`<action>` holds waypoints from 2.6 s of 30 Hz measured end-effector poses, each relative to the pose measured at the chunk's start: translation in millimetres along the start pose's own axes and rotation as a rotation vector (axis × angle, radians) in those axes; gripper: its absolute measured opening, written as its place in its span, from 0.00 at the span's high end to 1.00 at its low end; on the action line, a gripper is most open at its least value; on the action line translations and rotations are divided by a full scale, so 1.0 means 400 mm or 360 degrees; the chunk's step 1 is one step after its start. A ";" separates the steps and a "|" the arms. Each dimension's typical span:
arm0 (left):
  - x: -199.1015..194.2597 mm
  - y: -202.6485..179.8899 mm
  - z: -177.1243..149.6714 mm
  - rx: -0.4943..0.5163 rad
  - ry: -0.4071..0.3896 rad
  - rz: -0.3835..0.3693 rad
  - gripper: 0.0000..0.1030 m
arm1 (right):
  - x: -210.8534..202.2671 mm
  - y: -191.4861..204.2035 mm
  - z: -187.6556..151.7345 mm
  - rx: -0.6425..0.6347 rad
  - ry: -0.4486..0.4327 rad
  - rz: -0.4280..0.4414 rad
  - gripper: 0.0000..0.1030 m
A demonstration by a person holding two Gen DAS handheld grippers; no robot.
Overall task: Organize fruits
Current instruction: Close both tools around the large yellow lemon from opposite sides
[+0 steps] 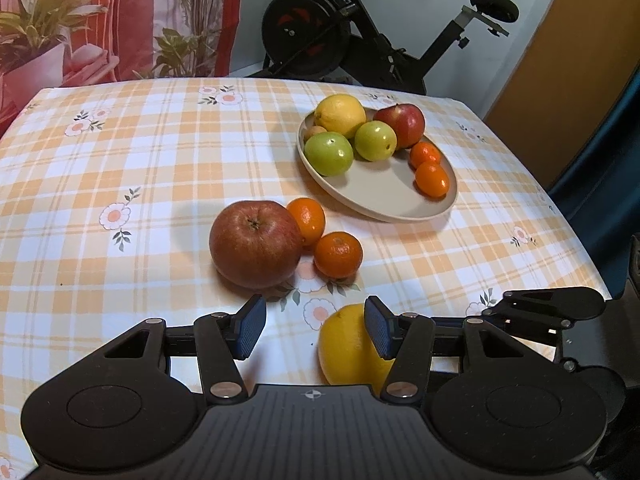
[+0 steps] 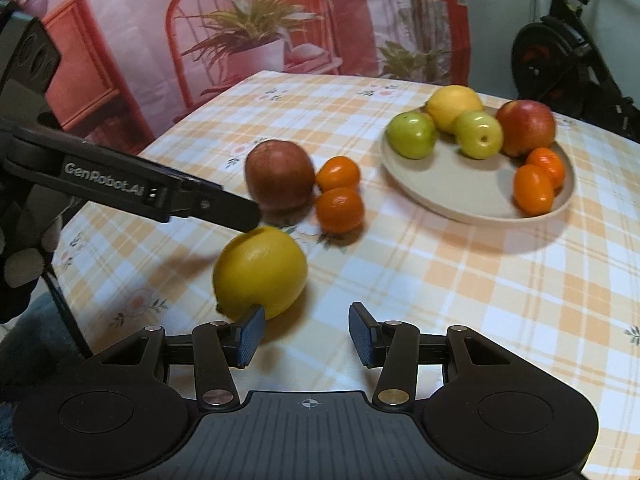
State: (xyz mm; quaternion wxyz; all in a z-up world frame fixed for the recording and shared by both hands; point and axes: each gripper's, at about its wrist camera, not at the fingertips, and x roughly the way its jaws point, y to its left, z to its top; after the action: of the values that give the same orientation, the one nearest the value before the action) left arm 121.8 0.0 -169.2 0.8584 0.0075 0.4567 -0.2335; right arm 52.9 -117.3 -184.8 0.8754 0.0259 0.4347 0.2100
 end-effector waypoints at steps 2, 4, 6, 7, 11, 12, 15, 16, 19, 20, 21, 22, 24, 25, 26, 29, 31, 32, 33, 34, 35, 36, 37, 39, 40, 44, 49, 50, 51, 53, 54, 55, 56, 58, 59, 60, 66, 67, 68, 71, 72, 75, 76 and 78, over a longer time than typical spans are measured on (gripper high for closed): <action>0.002 0.003 -0.003 -0.0009 0.0012 -0.0017 0.45 | 0.007 0.006 0.001 -0.0011 0.0006 0.0023 0.57; 0.003 0.009 -0.005 -0.0034 0.0015 -0.0039 0.45 | 0.014 0.014 0.004 -0.0031 0.0009 0.0049 0.55; 0.004 0.015 -0.006 -0.0052 0.0017 -0.0052 0.45 | 0.021 0.023 0.009 -0.0053 0.0008 0.0066 0.55; 0.005 0.015 -0.006 -0.0053 0.0017 -0.0055 0.45 | 0.024 0.027 0.012 -0.0066 0.0007 0.0074 0.55; 0.007 0.019 -0.007 -0.0067 0.0023 -0.0092 0.46 | 0.037 0.042 0.024 -0.0105 0.0000 0.0100 0.55; 0.009 0.021 -0.007 -0.0075 0.0026 -0.0106 0.46 | 0.041 0.043 0.026 -0.0109 -0.0002 0.0104 0.55; 0.013 0.027 -0.009 -0.0099 0.0032 -0.0132 0.46 | 0.048 0.044 0.030 -0.0106 -0.0009 0.0114 0.53; 0.015 0.029 -0.010 -0.0113 0.0034 -0.0141 0.46 | 0.049 0.042 0.030 -0.0100 -0.0012 0.0116 0.53; 0.019 0.038 -0.013 -0.0166 0.0043 -0.0179 0.46 | 0.049 0.039 0.028 -0.0083 -0.0017 0.0120 0.53; 0.021 0.039 -0.015 -0.0178 0.0044 -0.0189 0.46 | 0.049 0.038 0.026 -0.0080 -0.0018 0.0119 0.53; 0.022 0.040 -0.016 -0.0184 0.0044 -0.0197 0.46 | 0.048 0.037 0.025 -0.0077 -0.0019 0.0118 0.53; 0.023 0.040 -0.016 -0.0187 0.0044 -0.0200 0.46 | 0.047 0.036 0.024 -0.0072 -0.0021 0.0118 0.52; 0.024 0.036 -0.017 -0.0185 0.0043 -0.0203 0.46 | 0.047 0.034 0.022 -0.0064 -0.0024 0.0118 0.52; 0.024 0.033 -0.017 -0.0181 0.0043 -0.0202 0.46 | 0.047 0.033 0.021 -0.0057 -0.0025 0.0118 0.51; 0.024 0.030 -0.016 -0.0174 0.0042 -0.0202 0.46 | 0.047 0.031 0.021 -0.0050 -0.0026 0.0119 0.51; 0.027 0.027 -0.017 -0.0163 0.0045 -0.0214 0.46 | 0.047 0.027 0.019 -0.0029 -0.0036 0.0119 0.51; 0.028 0.026 -0.018 -0.0158 0.0048 -0.0223 0.46 | 0.045 0.026 0.020 -0.0027 -0.0049 0.0113 0.51; 0.029 0.026 -0.018 -0.0156 0.0049 -0.0226 0.46 | 0.043 0.026 0.021 -0.0029 -0.0060 0.0106 0.51; 0.030 0.026 -0.018 -0.0155 0.0052 -0.0230 0.47 | 0.042 0.026 0.022 -0.0030 -0.0070 0.0100 0.51; 0.030 0.026 -0.018 -0.0156 0.0053 -0.0233 0.47 | 0.040 0.025 0.023 -0.0028 -0.0081 0.0094 0.51; 0.031 0.028 -0.018 -0.0157 0.0053 -0.0234 0.47 | 0.040 0.025 0.024 -0.0025 -0.0084 0.0094 0.51; 0.033 0.029 -0.018 -0.0161 0.0053 -0.0237 0.47 | 0.041 0.024 0.024 -0.0023 -0.0083 0.0095 0.51; 0.033 0.030 -0.017 -0.0164 0.0052 -0.0238 0.47 | 0.040 0.024 0.025 -0.0023 -0.0084 0.0093 0.51; 0.036 0.031 -0.015 -0.0171 0.0053 -0.0244 0.47 | 0.042 0.021 0.025 -0.0010 -0.0084 0.0098 0.50; 0.037 0.032 -0.015 -0.0175 0.0054 -0.0249 0.47 | 0.043 0.021 0.025 -0.0004 -0.0083 0.0100 0.50; 0.045 0.036 -0.010 -0.0202 0.0048 -0.0264 0.49 | 0.051 0.019 0.022 -0.0006 -0.0060 0.0083 0.50; 0.051 0.036 -0.005 -0.0217 0.0043 -0.0283 0.52 | 0.056 0.012 0.016 0.0003 -0.0074 0.0081 0.50; 0.052 0.036 -0.005 -0.0217 0.0041 -0.0283 0.52 | 0.056 0.013 0.016 -0.0005 -0.0079 0.0081 0.50; 0.053 0.037 -0.004 -0.0219 0.0041 -0.0283 0.52 | 0.056 0.015 0.017 -0.0017 -0.0084 0.0082 0.50; 0.054 0.039 -0.004 -0.0224 0.0038 -0.0286 0.52 | 0.057 0.016 0.017 -0.0037 -0.0094 0.0085 0.50; 0.054 0.040 -0.003 -0.0228 0.0036 -0.0287 0.53 | 0.057 0.016 0.017 -0.0043 -0.0101 0.0090 0.50; 0.054 0.042 -0.003 -0.0232 0.0034 -0.0288 0.53 | 0.058 0.015 0.015 -0.0045 -0.0106 0.0096 0.50; 0.055 0.043 -0.002 -0.0238 0.0032 -0.0291 0.53 | 0.059 0.013 0.015 -0.0040 -0.0107 0.0101 0.50; 0.055 0.047 -0.002 -0.0248 0.0028 -0.0296 0.54 | 0.060 0.011 0.014 -0.0032 -0.0118 0.0110 0.50; 0.055 0.048 -0.003 -0.0254 0.0024 -0.0298 0.54 | 0.059 0.010 0.013 -0.0030 -0.0125 0.0115 0.51; 0.056 0.049 -0.004 -0.0262 0.0020 -0.0299 0.54 | 0.059 0.009 0.013 -0.0028 -0.0134 0.0122 0.51; 0.053 0.053 -0.010 -0.0297 -0.0001 -0.0296 0.53 | 0.059 0.000 0.010 0.0004 -0.0158 0.0143 0.51; 0.053 0.052 -0.011 -0.0300 -0.0004 -0.0293 0.53 | 0.060 0.000 0.010 0.0009 -0.0158 0.0146 0.51; 0.052 0.052 -0.012 -0.0304 -0.0006 -0.0289 0.53 | 0.061 0.000 0.010 0.0014 -0.0159 0.0147 0.51; 0.049 0.051 -0.012 -0.0308 -0.0010 -0.0285 0.53 | 0.062 0.000 0.011 0.0016 -0.0161 0.0146 0.51; 0.049 0.051 -0.013 -0.0306 -0.0010 -0.0285 0.53 | 0.062 -0.001 0.011 0.0018 -0.0160 0.0148 0.52; 0.048 0.050 -0.012 -0.0303 -0.0009 -0.0284 0.53 | 0.063 0.000 0.011 0.0017 -0.0161 0.0147 0.52; 0.048 0.050 -0.012 -0.0303 -0.0009 -0.0284 0.53 | 0.063 0.000 0.011 0.0016 -0.0161 0.0146 0.52; 0.049 0.050 -0.012 -0.0303 -0.0010 -0.0284 0.53 | 0.063 -0.001 0.011 0.0019 -0.0161 0.0148 0.52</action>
State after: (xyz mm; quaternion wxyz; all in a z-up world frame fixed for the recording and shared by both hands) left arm 135.4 11.3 -191.4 0.8324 -0.1155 0.4730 -0.2646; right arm 69.8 -107.2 -201.0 0.8854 0.0618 0.3893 0.2463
